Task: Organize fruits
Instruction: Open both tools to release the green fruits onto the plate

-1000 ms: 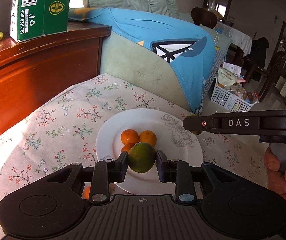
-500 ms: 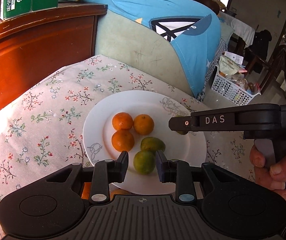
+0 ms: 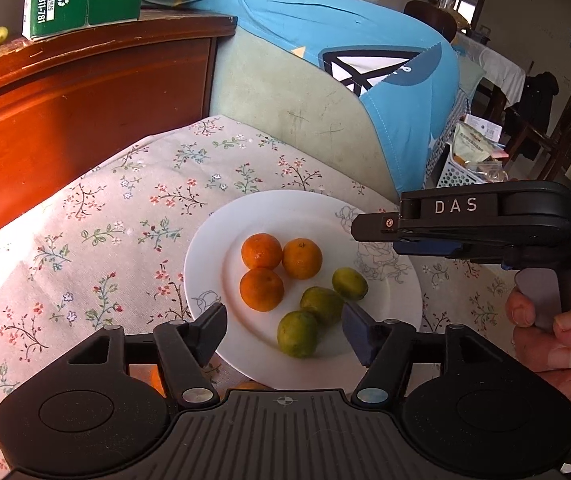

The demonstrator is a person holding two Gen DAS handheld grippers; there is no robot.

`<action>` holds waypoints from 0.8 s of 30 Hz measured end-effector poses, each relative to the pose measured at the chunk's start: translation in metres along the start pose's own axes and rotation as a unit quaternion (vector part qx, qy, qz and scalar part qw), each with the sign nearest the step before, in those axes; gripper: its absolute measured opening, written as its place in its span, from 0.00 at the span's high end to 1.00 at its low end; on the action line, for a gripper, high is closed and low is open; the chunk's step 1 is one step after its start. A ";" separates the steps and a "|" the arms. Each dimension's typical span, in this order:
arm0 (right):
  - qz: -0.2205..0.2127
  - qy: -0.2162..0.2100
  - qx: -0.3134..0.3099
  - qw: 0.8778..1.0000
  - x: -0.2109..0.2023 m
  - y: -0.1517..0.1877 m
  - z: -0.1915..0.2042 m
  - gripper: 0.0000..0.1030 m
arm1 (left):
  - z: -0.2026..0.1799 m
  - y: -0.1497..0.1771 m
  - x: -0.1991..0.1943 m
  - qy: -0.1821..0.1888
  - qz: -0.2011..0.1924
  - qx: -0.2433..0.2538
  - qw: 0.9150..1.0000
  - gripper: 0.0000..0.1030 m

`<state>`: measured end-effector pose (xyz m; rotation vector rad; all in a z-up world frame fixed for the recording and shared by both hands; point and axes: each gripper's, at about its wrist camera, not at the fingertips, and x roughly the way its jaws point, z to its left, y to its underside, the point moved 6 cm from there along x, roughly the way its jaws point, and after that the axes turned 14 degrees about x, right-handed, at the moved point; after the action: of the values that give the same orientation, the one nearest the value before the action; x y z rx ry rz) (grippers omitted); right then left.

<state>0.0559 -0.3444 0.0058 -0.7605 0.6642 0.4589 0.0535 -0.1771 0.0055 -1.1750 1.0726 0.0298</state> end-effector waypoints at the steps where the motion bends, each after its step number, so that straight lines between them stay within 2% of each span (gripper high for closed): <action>1: -0.005 0.000 0.000 1.000 -0.003 -0.001 0.001 0.47 | 0.002 -0.001 -0.002 -0.002 -0.004 -0.002 1.000 0.33; 3: -0.015 0.004 0.000 1.000 -0.010 -0.003 0.004 0.39 | 0.007 -0.005 -0.009 -0.004 -0.013 -0.008 1.000 0.27; 4: -0.021 0.007 0.000 1.000 -0.014 -0.003 0.005 0.36 | 0.009 -0.006 -0.011 -0.007 -0.015 -0.010 1.000 0.21; 5: -0.026 0.010 0.001 1.000 -0.017 -0.003 0.005 0.36 | 0.011 -0.007 -0.014 -0.014 -0.017 -0.010 1.000 0.19; 12: -0.041 0.015 0.007 0.999 -0.039 0.009 0.009 0.27 | 0.016 -0.001 -0.041 -0.042 -0.021 0.025 0.999 0.18; 19: -0.039 0.010 -0.010 0.999 -0.060 0.037 0.018 0.22 | 0.029 0.026 -0.060 -0.049 -0.013 0.003 0.999 0.18; 24: -0.018 -0.008 -0.013 1.000 -0.068 0.065 0.025 0.22 | 0.039 0.049 -0.072 -0.051 -0.005 -0.026 0.998 0.18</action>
<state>-0.0212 -0.2936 0.0352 -0.7919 0.6300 0.4408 0.0151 -0.0916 0.0188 -1.2135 0.9811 0.1095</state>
